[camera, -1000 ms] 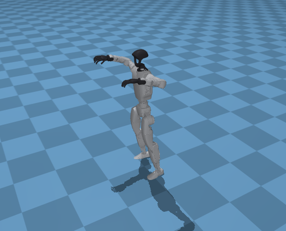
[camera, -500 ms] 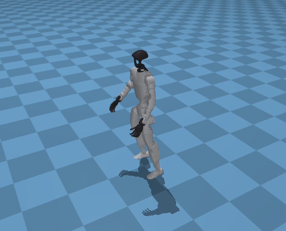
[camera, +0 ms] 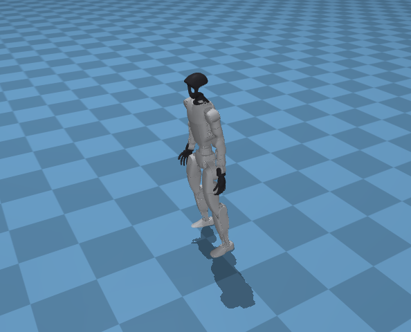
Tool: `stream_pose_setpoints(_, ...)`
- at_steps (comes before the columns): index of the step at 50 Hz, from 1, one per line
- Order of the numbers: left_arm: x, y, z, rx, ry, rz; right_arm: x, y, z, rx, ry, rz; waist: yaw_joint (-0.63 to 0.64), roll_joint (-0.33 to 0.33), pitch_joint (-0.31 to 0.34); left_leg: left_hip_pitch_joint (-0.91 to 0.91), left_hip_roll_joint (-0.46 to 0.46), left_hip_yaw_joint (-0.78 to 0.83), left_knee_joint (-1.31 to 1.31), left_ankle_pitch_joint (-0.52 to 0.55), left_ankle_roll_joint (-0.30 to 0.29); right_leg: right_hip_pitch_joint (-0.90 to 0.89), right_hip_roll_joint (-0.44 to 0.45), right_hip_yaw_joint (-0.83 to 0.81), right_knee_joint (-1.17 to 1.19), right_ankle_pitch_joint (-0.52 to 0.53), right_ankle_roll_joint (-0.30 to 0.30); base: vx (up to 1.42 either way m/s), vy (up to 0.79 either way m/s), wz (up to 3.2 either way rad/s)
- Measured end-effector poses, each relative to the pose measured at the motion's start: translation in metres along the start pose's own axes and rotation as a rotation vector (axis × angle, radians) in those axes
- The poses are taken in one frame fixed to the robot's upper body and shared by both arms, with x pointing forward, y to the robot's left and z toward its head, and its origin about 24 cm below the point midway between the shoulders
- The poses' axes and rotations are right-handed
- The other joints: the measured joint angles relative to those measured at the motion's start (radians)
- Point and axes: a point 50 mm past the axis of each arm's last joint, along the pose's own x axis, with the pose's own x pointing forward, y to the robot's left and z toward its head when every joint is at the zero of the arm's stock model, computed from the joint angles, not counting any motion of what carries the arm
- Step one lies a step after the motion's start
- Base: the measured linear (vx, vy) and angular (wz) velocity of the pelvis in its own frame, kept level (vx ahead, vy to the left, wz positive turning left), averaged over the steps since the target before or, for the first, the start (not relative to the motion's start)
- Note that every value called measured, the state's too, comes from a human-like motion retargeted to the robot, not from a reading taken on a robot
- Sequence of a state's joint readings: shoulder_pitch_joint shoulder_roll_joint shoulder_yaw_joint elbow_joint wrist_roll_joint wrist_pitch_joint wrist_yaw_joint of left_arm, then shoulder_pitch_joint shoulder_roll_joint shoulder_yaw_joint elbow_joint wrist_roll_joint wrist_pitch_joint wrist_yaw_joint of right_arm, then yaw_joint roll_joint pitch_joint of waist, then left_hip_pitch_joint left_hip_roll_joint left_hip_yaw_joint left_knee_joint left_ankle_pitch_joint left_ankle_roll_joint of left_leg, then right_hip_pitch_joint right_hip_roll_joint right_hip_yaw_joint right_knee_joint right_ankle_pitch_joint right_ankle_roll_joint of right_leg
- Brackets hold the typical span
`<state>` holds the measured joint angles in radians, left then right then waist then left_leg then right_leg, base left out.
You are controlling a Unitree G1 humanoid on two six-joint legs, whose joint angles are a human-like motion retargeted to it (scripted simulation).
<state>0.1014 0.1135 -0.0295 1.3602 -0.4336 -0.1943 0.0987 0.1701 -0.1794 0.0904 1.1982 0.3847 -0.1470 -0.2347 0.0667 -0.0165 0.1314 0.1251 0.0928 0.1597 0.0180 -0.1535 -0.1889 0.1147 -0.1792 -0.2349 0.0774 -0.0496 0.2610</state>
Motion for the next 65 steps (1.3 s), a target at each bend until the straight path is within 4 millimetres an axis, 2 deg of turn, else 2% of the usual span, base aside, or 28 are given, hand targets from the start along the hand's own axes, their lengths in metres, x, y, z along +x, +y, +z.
stream_pose_setpoints(5, 0.006, -0.002, 0.057, 0.219, -0.206, -0.006, 0.009, -0.001, 0.044, -0.096, -0.135, -0.005, 0.025, 0.003, -0.029, -0.012, 0.013, 0.018, 0.005, -0.005, 0.001, -0.041, 0.009, 0.010, 0.041, -0.010, 0.001, 0.00, -0.01, -0.07)
stream_pose_setpoints(7, 0.005, -0.009, 0.081, 0.257, -0.296, -0.017, 0.011, -0.004, 0.060, -0.145, -0.172, -0.013, 0.006, 0.012, -0.008, 0.009, 0.005, -0.005, 0.005, -0.010, -0.002, 0.014, 0.004, -0.005, 0.000, -0.002, 0.000, 0.01, 0.05, 0.31)
stream_pose_setpoints(12, -0.003, -0.026, 0.133, 0.322, -0.489, -0.071, 0.014, 0.001, 0.095, -0.278, -0.259, 0.014, 0.006, 0.017, -0.012, 0.017, 0.004, -0.009, 0.005, -0.011, -0.002, 0.026, 0.004, -0.010, -0.004, -0.001, -0.001, 0.00, 0.01, 0.04)
stream_pose_setpoints(16, -0.010, -0.039, 0.157, 0.326, -0.576, -0.116, 0.012, 0.010, 0.113, -0.326, -0.316, 0.039, 0.010, 0.010, -0.044, -0.006, -0.001, -0.005, 0.005, -0.006, 0.004, -0.022, -0.007, -0.004, 0.043, -0.011, -0.003, 0.00, 0.00, 0.00)
stream_pose_setpoints(20, -0.015, -0.052, 0.166, 0.285, -0.615, -0.158, 0.010, 0.017, 0.124, -0.327, -0.354, 0.062, 0.003, 0.013, -0.047, -0.007, -0.002, -0.009, 0.006, -0.005, -0.001, 0.001, -0.002, -0.009, 0.002, -0.001, -0.004, 0.00, 0.00, 0.00)
stream_pose_setpoints(23, -0.014, -0.056, 0.163, 0.269, -0.599, -0.170, 0.010, 0.020, 0.124, -0.316, -0.359, 0.074, 0.001, 0.014, -0.046, -0.004, -0.002, -0.008, 0.006, -0.006, -0.001, 0.003, -0.002, -0.009, 0.001, -0.001, -0.005, 0.00, 0.00, 0.00)
stream_pose_setpoints(27, -0.008, -0.054, 0.147, 0.257, -0.528, -0.161, 0.010, 0.020, 0.114, -0.298, -0.329, 0.076, -0.001, 0.013, -0.043, 0.000, -0.002, -0.005, 0.005, -0.008, -0.002, 0.005, -0.002, -0.006, 0.002, -0.002, -0.005, 0.00, 0.00, 0.00)
stream_pose_setpoints(36, 0.006, -0.023, 0.090, 0.124, -0.284, -0.068, 0.013, 0.002, 0.072, -0.128, -0.178, 0.019, -0.007, 0.012, -0.024, 0.011, 0.000, 0.002, 0.004, -0.012, -0.002, 0.010, -0.001, 0.001, 0.004, -0.006, -0.004, 0.00, 0.00, 0.00)
stream_pose_setpoints(41, 0.009, 0.007, 0.062, -0.065, -0.163, -0.006, 0.015, -0.023, 0.051, 0.013, -0.084, -0.021, -0.011, 0.015, -0.001, 0.026, 0.003, 0.004, 0.005, -0.017, -0.003, 0.026, 0.002, 0.001, 0.001, -0.007, -0.005, 0.00, 0.00, 0.00)
stream_pose_setpoints(45, 0.008, 0.043, 0.048, -0.204, -0.075, 0.048, 0.016, -0.054, 0.041, 0.105, -0.017, -0.057, -0.015, 0.014, -0.001, 0.022, 0.001, 0.006, 0.003, -0.014, -0.004, 0.021, 0.001, 0.002, 0.001, -0.007, -0.007, 0.00, 0.00, 0.00)
stream_pose_setpoints(49, 0.003, 0.092, 0.054, -0.278, -0.046, 0.159, 0.015, -0.101, 0.049, 0.194, 0.004, -0.162, -0.023, 0.021, 0.006, 0.026, 0.005, 0.003, 0.005, -0.017, -0.006, 0.028, 0.003, -0.003, 0.000, -0.007, -0.008, 0.00, 0.00, 0.00)
stream_pose_setpoints(53, -0.009, 0.147, 0.085, -0.298, -0.096, 0.312, 0.008, -0.157, 0.080, 0.279, -0.049, -0.336, -0.029, 0.029, 0.006, 0.028, 0.004, 0.002, 0.004, -0.014, -0.010, 0.032, 0.003, -0.006, -0.003, -0.005, -0.008, 0.00, 0.00, 0.00)
stream_pose_setpoints(55, -0.020, 0.174, 0.113, -0.291, -0.149, 0.402, 0.000, -0.185, 0.106, 0.328, -0.110, -0.439, -0.025, 0.033, -0.002, 0.019, 0.006, 0.005, 0.004, -0.013, -0.005, -0.014, -0.005, -0.002, 0.068, -0.025, -0.011, 0.00, 0.00, 0.00)
stream_pose_setpoints(57, -0.034, 0.199, 0.143, -0.307, -0.239, 0.484, -0.012, -0.212, 0.133, 0.371, -0.184, -0.536, -0.033, 0.039, -0.013, 0.012, 0.003, 0.000, 0.003, -0.008, -0.014, 0.010, 0.000, -0.008, 0.013, -0.008, -0.006, 0.00, 0.00, 0.00)
stream_pose_setpoints(58, -0.043, 0.210, 0.160, -0.311, -0.287, 0.523, -0.019, -0.225, 0.149, 0.394, -0.229, -0.581, -0.034, 0.043, -0.016, 0.012, 0.004, -0.001, 0.003, -0.007, -0.016, 0.014, 0.001, -0.010, 0.007, -0.003, -0.006, 0.00, 0.00, 0.00)
stream_pose_setpoints(60, -0.064, 0.230, 0.197, -0.481, -0.416, 0.587, -0.034, -0.243, 0.187, 0.407, -0.297, -0.621, -0.023, 0.067, -0.003, 0.022, 0.030, 0.009, 0.006, -0.007, -0.050, 0.025, 0.031, -0.002, -0.008, 0.004, 0.001, -0.05, -0.06, -0.21)
stream_pose_setpoints(62, -0.087, 0.243, 0.233, -0.480, -0.532, 0.629, -0.054, -0.258, 0.224, 0.438, -0.403, -0.662, -0.025, 0.076, -0.012, 0.022, 0.033, 0.011, 0.006, -0.005, -0.053, 0.026, 0.035, -0.001, -0.013, 0.010, 0.001, 0.00, 0.00, 0.00)
stream_pose_setpoints(65, -0.128, 0.250, 0.294, -0.465, -0.713, 0.662, -0.088, -0.270, 0.282, 0.482, -0.563, -0.688, -0.030, 0.086, -0.017, 0.019, 0.036, 0.010, 0.007, 0.000, -0.057, 0.025, 0.037, -0.003, -0.013, 0.014, 0.001, 0.00, 0.00, 0.00)
